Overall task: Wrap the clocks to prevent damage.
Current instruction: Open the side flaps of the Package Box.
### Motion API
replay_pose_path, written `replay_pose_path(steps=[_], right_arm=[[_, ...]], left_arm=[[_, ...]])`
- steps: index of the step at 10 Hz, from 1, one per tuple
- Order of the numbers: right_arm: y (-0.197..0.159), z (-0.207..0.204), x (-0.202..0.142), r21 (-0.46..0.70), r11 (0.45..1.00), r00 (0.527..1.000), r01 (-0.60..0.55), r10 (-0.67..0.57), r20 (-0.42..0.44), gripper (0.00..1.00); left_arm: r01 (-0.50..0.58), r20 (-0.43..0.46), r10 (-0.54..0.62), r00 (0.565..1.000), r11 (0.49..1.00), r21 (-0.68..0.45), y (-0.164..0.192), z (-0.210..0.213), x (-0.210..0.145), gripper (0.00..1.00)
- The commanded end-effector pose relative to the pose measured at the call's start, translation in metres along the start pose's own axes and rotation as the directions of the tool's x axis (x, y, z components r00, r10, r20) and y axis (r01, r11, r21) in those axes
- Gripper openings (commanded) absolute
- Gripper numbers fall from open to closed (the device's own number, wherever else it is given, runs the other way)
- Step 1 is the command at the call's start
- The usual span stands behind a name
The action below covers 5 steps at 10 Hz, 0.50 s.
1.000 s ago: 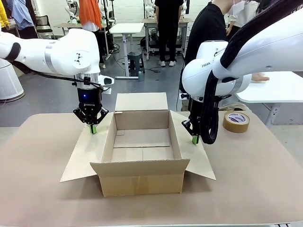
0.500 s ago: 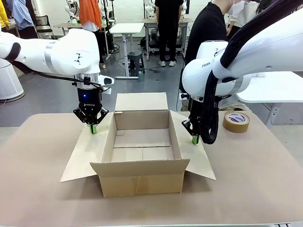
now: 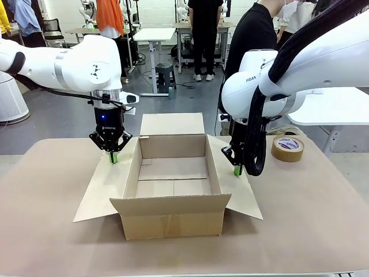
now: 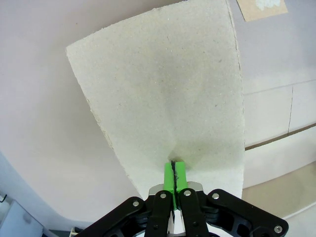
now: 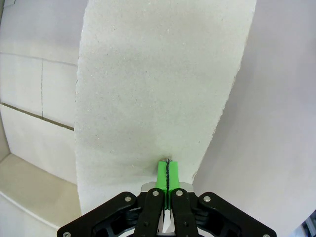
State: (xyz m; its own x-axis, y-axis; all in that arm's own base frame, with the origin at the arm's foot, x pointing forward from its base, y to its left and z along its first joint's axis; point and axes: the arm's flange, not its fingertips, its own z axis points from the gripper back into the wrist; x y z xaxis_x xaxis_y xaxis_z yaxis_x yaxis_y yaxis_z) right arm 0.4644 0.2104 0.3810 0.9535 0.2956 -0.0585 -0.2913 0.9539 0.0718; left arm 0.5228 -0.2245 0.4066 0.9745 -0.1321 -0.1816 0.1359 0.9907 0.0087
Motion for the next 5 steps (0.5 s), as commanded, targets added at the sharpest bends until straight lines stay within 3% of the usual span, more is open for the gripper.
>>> replay_pose_path(steps=[1, 5], right_arm=[[-0.0001, -0.0022, -0.0008, 0.002, 1.000, 1.000, 0.002, -0.002, -0.010, 0.01], [-0.0001, -0.0022, -0.0008, 0.002, 1.000, 1.000, 0.002, -0.002, -0.010, 0.01]], left_arm=[[0.001, -0.004, -0.001, 1.000, 1.000, 0.004, 0.0007, -0.0008, 0.0001, 0.00], [0.001, -0.004, -0.001, 1.000, 1.000, 0.004, 0.0007, -0.0008, 0.0001, 0.00]])
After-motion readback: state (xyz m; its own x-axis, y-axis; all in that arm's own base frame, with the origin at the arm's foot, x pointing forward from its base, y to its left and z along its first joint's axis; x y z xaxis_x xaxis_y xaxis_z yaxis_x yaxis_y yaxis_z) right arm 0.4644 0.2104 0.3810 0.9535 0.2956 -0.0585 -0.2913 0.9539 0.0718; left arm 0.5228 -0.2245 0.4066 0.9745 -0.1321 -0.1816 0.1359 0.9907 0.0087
